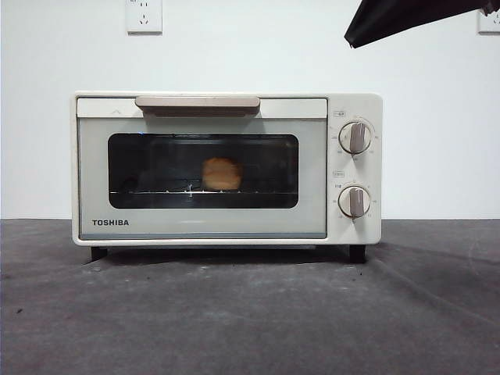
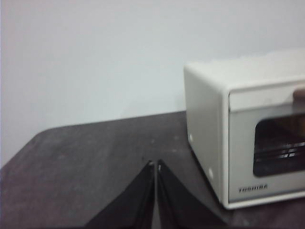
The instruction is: The left arm flap open the oven, the right arm pick bread and place it into oven, the left arm flap close the oven
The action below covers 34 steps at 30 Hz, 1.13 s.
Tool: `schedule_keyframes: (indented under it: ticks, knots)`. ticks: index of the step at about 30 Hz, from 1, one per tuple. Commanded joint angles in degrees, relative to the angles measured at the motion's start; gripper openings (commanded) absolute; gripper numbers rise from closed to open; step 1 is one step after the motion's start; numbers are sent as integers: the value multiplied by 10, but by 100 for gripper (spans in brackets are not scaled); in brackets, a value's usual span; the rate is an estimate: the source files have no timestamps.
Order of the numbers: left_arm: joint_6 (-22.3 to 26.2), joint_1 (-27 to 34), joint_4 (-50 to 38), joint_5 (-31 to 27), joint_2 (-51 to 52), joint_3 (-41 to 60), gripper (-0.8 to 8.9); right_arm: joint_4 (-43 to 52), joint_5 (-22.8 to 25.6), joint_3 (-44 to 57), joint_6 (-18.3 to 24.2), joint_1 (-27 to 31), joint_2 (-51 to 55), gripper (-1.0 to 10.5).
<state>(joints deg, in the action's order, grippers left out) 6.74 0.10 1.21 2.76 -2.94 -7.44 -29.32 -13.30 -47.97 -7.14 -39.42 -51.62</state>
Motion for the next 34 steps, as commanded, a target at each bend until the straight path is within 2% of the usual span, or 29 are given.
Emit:
schedule_keyframes:
  ticks: [1, 16, 34]
  knots:
    - [5, 4, 2, -3, 10, 18, 16, 6, 0, -3, -3, -5, -3, 10]
    - [7, 7, 96, -3, 28, 68, 16, 6, 0, -3, -3, -5, -3, 10]
    - [0, 7, 95, -3, 28, 68, 16, 6, 0, -3, -3, -5, -3, 10]
